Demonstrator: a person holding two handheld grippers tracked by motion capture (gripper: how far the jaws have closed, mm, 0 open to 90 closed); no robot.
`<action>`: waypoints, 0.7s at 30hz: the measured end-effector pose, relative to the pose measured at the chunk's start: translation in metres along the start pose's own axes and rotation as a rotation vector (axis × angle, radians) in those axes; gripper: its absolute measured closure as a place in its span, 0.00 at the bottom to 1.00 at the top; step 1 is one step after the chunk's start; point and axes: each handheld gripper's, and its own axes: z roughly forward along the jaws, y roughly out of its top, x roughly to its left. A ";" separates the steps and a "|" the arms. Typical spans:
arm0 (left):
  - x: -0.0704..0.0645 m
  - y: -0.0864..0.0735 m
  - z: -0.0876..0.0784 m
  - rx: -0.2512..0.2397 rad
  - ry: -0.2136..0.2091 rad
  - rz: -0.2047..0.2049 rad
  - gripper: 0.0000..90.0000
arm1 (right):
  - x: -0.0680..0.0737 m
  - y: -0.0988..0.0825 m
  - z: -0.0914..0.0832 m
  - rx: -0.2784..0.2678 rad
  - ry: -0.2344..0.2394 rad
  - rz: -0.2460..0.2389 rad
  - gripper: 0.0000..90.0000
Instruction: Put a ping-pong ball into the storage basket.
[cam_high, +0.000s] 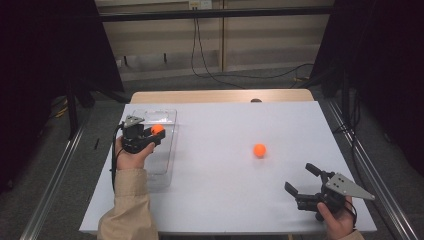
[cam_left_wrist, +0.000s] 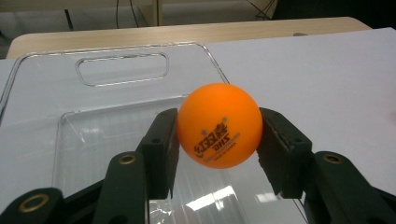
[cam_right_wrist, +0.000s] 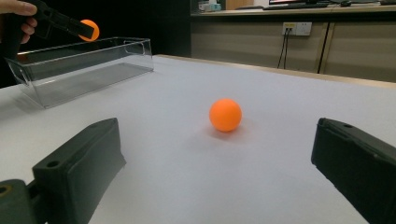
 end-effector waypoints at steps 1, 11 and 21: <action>0.000 0.000 0.000 0.002 0.000 0.004 0.56 | 0.000 0.000 0.000 0.000 0.000 -0.001 0.01; 0.000 0.001 -0.002 0.006 0.027 0.005 0.56 | 0.000 0.000 0.000 -0.001 0.000 -0.002 0.01; 0.002 0.002 -0.005 0.006 0.048 0.000 0.54 | 0.001 0.000 0.000 -0.002 0.000 0.001 0.01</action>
